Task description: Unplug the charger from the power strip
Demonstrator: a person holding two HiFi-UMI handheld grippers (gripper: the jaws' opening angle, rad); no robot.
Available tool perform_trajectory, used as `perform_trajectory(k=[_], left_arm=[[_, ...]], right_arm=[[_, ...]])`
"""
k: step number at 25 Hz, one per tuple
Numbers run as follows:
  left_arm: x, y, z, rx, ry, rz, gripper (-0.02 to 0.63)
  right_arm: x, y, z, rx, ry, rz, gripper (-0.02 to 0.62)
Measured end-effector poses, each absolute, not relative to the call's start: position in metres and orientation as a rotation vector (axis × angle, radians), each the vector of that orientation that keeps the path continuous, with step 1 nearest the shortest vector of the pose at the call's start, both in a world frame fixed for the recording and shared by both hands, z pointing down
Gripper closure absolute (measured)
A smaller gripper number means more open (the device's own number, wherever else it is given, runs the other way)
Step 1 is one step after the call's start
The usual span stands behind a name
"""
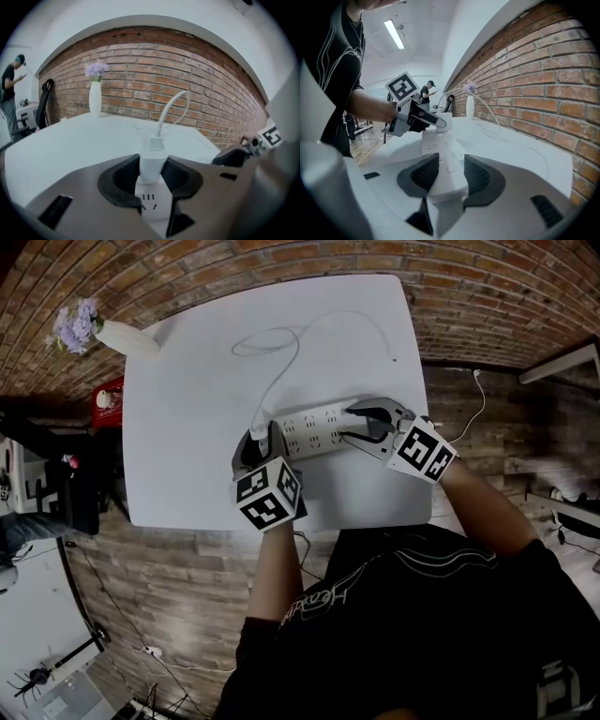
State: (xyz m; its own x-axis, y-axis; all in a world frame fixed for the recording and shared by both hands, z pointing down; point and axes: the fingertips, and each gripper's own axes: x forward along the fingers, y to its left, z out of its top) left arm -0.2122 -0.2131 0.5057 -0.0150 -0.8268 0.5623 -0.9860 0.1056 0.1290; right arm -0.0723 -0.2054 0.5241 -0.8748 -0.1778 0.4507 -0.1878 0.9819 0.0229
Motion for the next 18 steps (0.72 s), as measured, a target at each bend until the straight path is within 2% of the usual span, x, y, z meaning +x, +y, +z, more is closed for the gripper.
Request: perform_trajectory(k=[6, 13, 18], left_arm=[[-0.2164, -0.2127, 0.5085, 1.733, -1.811, 0.286, 0.463], [-0.2069, -0.215, 0.5016, 1.838, -1.964, 0.582, 0.471], [-0.2142, -0.2137, 0.5045, 1.754, -1.866, 0.335, 0.468]], right_arm=[[-0.0734, -0.2072, 0.5245, 0.263, -2.658, 0.031, 0.446], [-0.0731, -0.208, 0.5249, 0.263, -2.659, 0.052, 0.446], [-0.0723, -0.2081, 0.5249, 0.26, -2.653, 0.063, 0.446]])
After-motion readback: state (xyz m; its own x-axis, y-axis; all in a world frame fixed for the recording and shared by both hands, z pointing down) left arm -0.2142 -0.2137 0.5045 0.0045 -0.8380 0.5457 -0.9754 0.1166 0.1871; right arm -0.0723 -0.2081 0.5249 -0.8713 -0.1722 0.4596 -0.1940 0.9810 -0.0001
